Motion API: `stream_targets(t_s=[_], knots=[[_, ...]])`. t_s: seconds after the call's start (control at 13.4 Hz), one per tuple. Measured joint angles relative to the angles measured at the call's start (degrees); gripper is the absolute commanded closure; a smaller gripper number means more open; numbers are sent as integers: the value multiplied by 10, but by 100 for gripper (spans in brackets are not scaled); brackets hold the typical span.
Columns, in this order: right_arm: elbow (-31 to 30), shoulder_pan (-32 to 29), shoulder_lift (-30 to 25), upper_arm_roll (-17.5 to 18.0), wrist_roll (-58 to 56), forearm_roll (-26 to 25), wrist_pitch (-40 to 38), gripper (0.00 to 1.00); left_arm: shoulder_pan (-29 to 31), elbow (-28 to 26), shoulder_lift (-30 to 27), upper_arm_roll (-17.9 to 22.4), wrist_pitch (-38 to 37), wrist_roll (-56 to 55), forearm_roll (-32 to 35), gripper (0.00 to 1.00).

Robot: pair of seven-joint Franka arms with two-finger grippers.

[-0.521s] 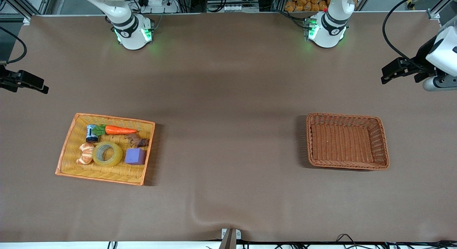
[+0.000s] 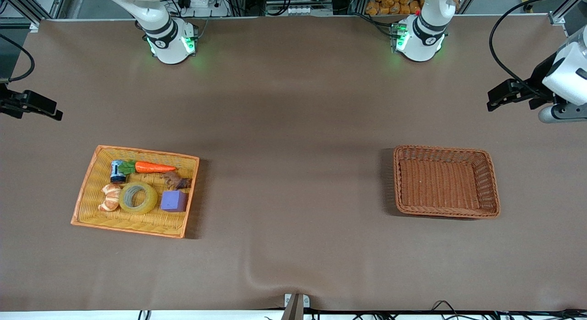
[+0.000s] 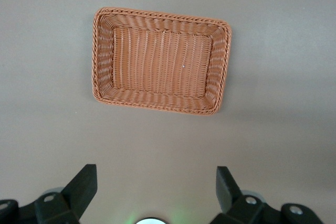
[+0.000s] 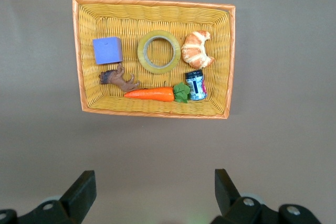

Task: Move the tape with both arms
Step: 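Move the right gripper toward the orange basket, then lower the right gripper onto the yellow tape roll and close it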

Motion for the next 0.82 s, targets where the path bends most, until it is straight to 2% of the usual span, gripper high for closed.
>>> stream_targets(t_s=[0.52, 0.82], knots=[[-12, 8, 7, 2, 0, 0, 21, 0, 0, 0, 6, -1, 0, 0, -12, 0], [-31, 27, 51, 5, 0, 3, 81, 0, 0, -10, 9, -1, 12, 0, -13, 0]])
